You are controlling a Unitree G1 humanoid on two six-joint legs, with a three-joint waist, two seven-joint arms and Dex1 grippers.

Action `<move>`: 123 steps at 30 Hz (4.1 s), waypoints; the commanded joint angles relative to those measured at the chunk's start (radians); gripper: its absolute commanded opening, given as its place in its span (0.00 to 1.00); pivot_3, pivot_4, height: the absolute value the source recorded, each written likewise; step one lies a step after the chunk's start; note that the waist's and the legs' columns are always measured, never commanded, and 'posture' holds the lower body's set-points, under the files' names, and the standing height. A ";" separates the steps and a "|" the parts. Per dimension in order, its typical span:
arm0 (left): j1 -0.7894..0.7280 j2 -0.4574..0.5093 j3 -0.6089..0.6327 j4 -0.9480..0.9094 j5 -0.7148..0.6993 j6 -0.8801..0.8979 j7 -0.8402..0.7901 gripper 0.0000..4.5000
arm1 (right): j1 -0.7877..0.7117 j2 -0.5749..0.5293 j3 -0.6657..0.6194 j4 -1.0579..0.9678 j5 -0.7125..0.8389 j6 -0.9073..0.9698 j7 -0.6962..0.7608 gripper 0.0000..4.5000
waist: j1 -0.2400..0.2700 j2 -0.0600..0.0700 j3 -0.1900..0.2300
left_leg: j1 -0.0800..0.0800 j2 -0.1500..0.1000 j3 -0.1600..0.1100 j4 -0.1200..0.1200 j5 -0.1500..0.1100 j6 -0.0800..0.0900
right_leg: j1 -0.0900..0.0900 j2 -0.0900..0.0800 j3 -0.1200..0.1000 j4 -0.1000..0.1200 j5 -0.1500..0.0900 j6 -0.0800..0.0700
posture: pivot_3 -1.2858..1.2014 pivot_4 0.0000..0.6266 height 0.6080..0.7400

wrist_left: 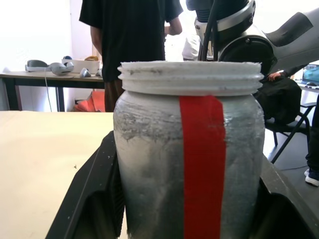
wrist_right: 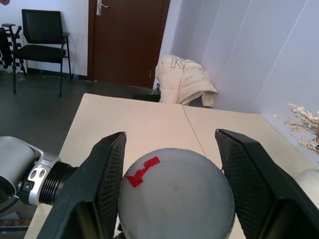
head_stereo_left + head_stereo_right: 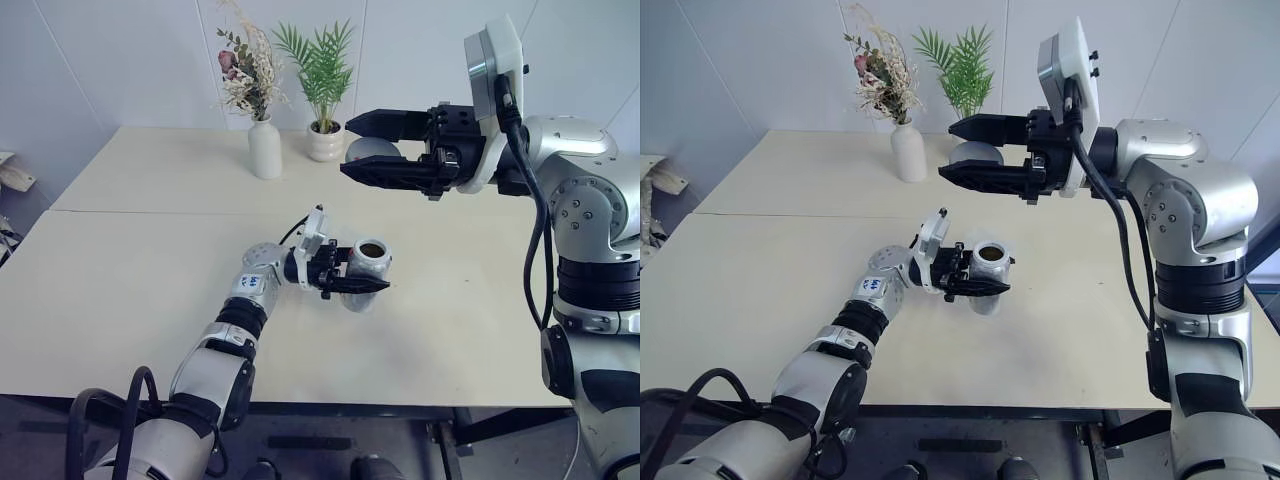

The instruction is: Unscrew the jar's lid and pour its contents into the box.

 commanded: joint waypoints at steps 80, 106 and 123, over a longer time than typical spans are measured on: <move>-0.358 0.313 -0.191 0.381 0.653 -0.687 0.715 0.50 | 1.018 -0.262 -0.383 -0.573 0.102 -0.081 -0.208 1.00 | -0.002 -0.013 0.004 | 0.000 0.000 0.020 0.003 -0.002 0.003 | -0.007 0.004 0.026 -0.002 0.005 0.010 | 0.52 0.24 1.00; -0.668 0.277 -1.164 0.430 1.752 -0.707 2.184 0.50 | 0.951 -0.318 -0.419 -0.512 0.167 -0.053 -0.249 1.00 | 0.004 -0.024 0.010 | -0.001 0.000 0.030 0.003 -0.006 0.005 | -0.011 0.004 0.035 -0.005 0.005 0.013 | 0.52 0.24 1.00; -0.573 0.290 -0.767 0.488 1.296 -0.874 1.831 0.50 | 0.918 -0.339 -0.404 -0.489 0.157 -0.052 -0.237 1.00 | 0.016 -0.024 0.010 | 0.000 0.000 0.036 0.008 -0.009 0.006 | -0.012 0.004 0.039 -0.002 0.005 0.014 | 0.52 0.24 1.00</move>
